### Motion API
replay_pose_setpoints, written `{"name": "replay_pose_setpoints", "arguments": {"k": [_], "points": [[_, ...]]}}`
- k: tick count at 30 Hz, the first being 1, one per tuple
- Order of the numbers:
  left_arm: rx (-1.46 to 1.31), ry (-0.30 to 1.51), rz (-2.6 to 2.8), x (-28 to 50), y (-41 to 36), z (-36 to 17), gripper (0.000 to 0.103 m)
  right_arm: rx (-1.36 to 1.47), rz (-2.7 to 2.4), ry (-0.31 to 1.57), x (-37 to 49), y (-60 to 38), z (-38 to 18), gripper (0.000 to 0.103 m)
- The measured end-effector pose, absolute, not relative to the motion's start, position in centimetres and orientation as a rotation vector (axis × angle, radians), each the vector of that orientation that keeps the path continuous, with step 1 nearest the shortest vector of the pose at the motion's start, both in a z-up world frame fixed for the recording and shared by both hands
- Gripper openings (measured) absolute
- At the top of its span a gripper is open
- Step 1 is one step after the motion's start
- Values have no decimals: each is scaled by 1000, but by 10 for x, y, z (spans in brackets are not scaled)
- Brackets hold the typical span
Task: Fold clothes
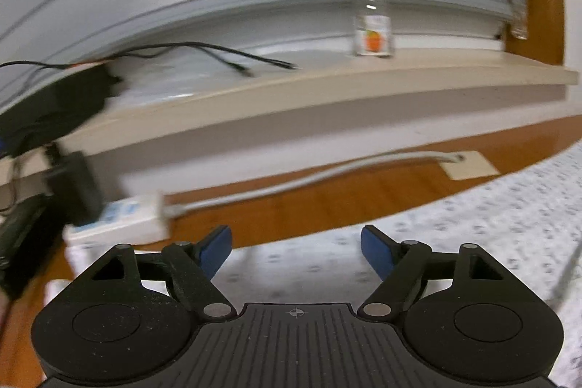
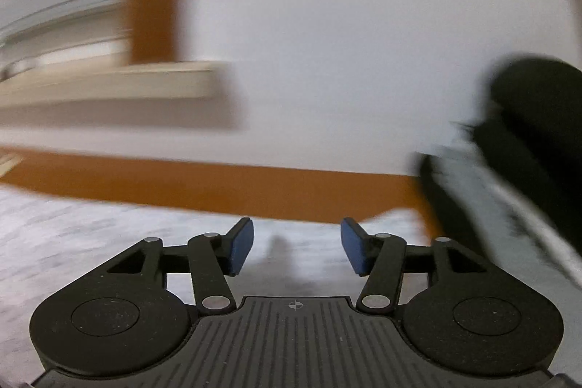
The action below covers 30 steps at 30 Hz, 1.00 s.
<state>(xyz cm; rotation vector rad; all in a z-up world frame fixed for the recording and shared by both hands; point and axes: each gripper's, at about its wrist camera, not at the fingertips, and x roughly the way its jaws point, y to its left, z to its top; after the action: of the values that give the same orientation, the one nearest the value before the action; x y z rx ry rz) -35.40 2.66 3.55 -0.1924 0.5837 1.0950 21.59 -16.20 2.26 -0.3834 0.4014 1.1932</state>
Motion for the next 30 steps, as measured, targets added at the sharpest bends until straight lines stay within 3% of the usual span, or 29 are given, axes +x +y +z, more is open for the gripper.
{"name": "replay_pose_setpoints", "arguments": {"k": [1,7,19,30], "points": [[-190,594,1088,-349,27,32,81,-401,1247,394,200,-161,24,37],[-207,642,1080,-344,33,22,81,-503,1576,396,87,-140,28,28],[-210,629,1188,-405,-5,39,84,-677,2028,324,-91,-152,35,28],[-326,562,1380,-513,-65,42,88,-779,2172,247,-152,-178,40,29]]}}
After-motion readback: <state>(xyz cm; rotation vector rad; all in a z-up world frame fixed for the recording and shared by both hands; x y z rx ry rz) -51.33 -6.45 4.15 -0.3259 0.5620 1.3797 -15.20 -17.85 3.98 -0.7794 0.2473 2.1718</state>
